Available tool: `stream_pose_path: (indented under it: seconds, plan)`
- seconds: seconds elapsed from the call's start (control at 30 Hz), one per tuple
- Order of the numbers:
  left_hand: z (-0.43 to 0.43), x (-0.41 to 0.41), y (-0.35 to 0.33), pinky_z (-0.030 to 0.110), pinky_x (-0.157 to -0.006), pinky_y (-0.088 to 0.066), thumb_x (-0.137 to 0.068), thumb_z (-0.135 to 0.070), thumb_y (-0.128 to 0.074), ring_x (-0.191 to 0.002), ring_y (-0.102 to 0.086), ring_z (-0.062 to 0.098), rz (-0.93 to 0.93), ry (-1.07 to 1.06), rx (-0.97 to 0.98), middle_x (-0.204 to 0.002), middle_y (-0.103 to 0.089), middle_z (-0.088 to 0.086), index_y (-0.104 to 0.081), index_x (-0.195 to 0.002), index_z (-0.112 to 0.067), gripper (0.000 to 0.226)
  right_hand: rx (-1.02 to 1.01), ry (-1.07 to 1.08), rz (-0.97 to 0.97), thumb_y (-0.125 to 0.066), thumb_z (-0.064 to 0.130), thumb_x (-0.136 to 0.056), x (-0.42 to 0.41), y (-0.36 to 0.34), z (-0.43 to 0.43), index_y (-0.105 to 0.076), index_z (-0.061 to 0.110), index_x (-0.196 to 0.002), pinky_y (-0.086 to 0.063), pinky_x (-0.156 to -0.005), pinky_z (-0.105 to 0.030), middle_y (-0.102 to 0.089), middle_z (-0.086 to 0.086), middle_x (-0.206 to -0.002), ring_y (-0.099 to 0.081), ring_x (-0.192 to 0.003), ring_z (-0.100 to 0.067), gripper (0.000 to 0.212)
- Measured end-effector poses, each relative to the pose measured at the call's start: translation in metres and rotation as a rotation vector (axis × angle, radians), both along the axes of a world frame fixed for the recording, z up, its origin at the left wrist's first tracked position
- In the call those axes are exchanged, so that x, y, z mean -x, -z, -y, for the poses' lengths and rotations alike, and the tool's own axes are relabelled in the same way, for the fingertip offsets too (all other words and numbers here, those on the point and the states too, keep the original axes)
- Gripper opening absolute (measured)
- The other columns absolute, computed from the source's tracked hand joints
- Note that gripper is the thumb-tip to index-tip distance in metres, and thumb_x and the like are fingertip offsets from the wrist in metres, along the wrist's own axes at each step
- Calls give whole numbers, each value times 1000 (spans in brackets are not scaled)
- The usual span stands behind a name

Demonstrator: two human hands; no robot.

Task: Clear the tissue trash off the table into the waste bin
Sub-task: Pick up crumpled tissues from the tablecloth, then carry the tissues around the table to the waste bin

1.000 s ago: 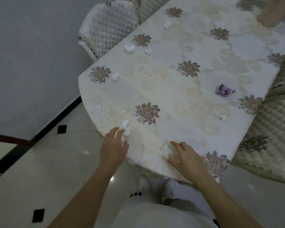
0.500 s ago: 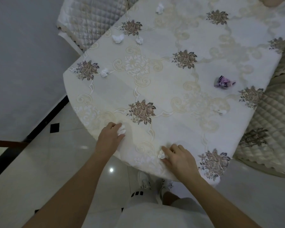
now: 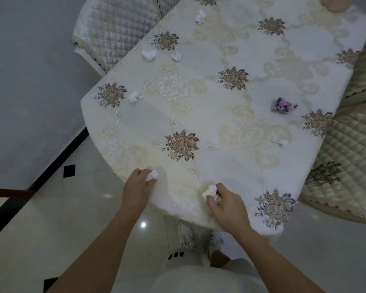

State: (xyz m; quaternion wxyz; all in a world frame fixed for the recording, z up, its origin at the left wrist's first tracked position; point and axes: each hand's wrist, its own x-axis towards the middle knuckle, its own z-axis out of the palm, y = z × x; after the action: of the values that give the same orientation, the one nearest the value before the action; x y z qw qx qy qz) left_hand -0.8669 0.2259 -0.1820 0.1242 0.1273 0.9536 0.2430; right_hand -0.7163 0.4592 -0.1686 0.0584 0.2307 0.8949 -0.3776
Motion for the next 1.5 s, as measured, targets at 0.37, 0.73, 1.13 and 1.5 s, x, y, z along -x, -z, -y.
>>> stream_pose_path:
  seconds: [0.37,0.73,1.13,1.5]
  plan:
    - [-71,-31,-93,31,-59,-54,-98,-28,-58,-61,-66,11,186,49,-442,-75,-66,1,-60,-101,-22,7,292,277,-286,-66,35,-84,25,-65,-20,-71,32,-86,-49,-59,-35,-69,4,-72,-66,-62,-20,5]
    - [-108,-47,-172,20,-58,-48,-97,-23,-60,-61,-60,6,-51,6,-730,-70,-64,-10,-66,-87,-26,12,203,260,-510,-67,23,-89,29,-154,-55,-65,25,-80,-40,-54,-20,-61,0,-69,-47,-54,-16,9]
    - [-165,-66,-192,43,-66,-55,-97,-33,-58,-66,-61,10,-16,283,-736,-73,-65,-9,-62,-82,-28,16,5,479,-613,-68,30,-91,-35,-184,-82,-50,36,-68,-36,-51,-25,-52,9,-57,-42,-49,-10,29]
    - [-213,-131,-180,31,-58,-47,-95,-38,-59,-63,-57,15,131,729,-717,-69,-63,-3,-64,-85,-29,14,-146,852,-590,-69,32,-89,-148,-178,-51,-67,33,-86,-42,-54,-12,-68,20,-74,-61,-62,-2,4]
